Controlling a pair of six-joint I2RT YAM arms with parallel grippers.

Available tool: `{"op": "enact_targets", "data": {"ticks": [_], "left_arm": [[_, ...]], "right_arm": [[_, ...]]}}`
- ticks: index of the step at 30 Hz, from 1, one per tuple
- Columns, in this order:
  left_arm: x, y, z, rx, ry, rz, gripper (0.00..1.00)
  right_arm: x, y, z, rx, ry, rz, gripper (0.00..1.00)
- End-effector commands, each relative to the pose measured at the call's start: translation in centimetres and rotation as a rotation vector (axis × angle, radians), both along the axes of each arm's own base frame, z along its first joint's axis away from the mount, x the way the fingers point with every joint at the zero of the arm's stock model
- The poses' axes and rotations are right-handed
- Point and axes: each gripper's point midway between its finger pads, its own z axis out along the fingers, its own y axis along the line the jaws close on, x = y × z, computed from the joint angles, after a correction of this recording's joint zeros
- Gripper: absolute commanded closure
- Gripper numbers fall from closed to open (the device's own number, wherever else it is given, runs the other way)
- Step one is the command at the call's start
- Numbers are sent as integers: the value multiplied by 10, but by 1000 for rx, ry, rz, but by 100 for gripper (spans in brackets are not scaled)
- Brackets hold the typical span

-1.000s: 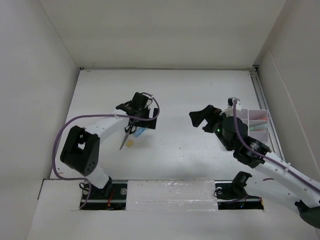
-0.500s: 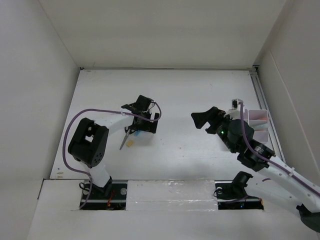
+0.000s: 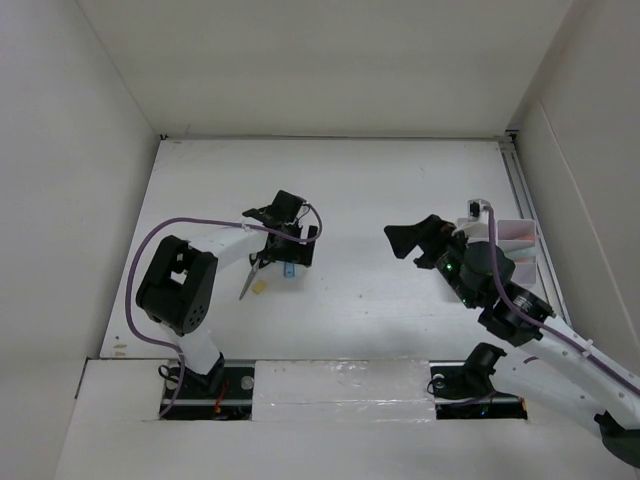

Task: Sort the stationery into containers
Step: Grab a piece of stationery with the left arm

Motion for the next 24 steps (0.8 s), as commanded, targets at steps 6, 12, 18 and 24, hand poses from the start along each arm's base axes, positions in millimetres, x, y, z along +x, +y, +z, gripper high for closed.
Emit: {"op": "enact_targets", "data": {"ticks": [6,12,18,24], "left_arm": [[-16,14,-14,52,62,53,12],[-31,3,-25,152,68,37,19],[-27,6,-18,174,35,53,23],[-23,10,-19,201,19,74,25]], "right_arm": [[-2,-2,20,62,-50,1,0],[-3,-3,18,62,-50,1,0],[-7,-4,23,76,-62,10,0],[-7,-4,23,76,-62,10,0]]}}
